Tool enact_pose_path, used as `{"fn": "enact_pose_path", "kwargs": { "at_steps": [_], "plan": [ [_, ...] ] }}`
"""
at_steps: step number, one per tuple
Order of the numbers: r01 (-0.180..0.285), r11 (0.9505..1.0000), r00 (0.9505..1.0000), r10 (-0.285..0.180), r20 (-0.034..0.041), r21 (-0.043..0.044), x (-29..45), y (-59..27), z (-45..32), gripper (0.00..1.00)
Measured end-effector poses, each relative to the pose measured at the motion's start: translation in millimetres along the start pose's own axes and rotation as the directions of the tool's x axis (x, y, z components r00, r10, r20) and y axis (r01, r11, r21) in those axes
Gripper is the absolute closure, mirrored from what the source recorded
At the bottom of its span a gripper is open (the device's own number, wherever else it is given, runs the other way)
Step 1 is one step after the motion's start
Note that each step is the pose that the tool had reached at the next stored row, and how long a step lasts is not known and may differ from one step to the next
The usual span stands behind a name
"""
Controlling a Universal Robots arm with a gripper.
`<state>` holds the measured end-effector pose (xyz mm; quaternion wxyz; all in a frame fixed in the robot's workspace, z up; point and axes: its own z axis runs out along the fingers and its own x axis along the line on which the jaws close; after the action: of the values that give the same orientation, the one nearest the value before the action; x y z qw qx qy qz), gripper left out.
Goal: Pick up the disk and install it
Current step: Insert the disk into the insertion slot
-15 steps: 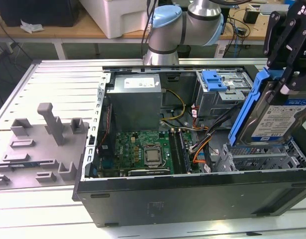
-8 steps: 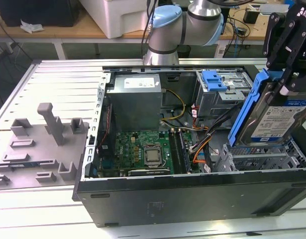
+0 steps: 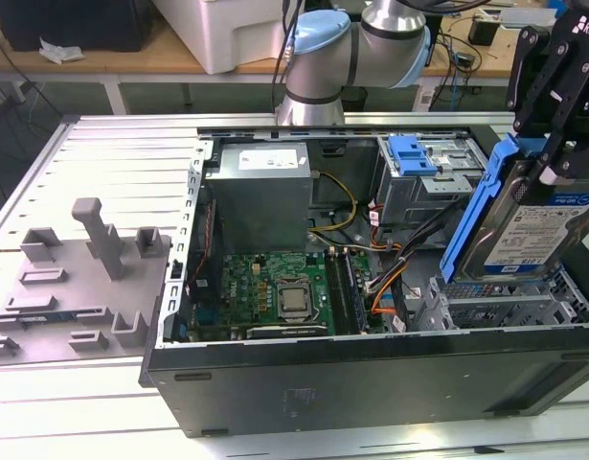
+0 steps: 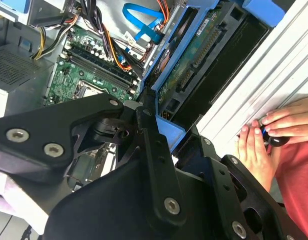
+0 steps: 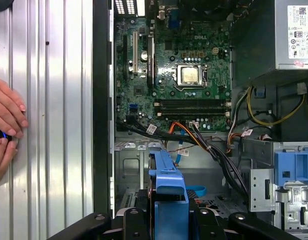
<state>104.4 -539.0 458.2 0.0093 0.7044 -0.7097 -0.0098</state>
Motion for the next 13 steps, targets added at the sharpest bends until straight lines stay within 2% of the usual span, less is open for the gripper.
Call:
{"fn": "enact_pose_path", "kwargs": {
  "at_steps": [13],
  "plan": [
    [0.010,0.9999,0.9999,-0.010,-0.0003,0.0000,0.1,0.5,0.1,0.63]
  ]
}}
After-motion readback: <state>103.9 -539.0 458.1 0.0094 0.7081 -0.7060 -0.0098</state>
